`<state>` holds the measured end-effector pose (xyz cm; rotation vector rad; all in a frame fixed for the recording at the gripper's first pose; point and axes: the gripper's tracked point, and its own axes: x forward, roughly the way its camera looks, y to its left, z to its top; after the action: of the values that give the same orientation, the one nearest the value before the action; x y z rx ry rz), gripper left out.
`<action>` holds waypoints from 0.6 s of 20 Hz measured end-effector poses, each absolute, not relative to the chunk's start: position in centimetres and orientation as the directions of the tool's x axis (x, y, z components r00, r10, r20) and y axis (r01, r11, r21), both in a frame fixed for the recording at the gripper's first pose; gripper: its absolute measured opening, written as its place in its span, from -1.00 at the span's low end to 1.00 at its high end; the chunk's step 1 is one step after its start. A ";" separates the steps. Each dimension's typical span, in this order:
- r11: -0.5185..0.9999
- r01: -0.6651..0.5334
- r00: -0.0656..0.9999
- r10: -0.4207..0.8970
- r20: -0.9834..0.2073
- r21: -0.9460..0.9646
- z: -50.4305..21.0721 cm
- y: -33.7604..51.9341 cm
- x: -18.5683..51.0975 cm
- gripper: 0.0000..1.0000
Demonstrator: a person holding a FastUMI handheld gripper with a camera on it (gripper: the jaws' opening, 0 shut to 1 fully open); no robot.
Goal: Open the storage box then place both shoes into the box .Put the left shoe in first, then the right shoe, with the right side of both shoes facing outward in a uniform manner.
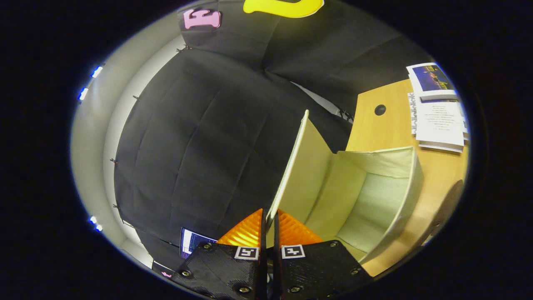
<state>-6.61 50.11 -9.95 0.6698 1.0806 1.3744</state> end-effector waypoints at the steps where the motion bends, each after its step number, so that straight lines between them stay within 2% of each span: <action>1: 0.132 -0.441 -0.136 0.968 -0.212 0.888 -9.5 51.3 -6.8 -0.89; 8: 0.133 -0.476 -0.178 0.953 -0.243 0.870 -9.1 58.6 -9.3 -0.89; 9: 0.133 -0.484 -0.182 0.951 -0.248 0.865 -9.4 59.8 -9.7 -0.79; 12: 0.143 -0.495 -0.193 0.944 -0.269 0.857 -9.6 61.7 -10.6 -0.75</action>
<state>-10.57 61.73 -9.62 0.5515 1.1023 1.4205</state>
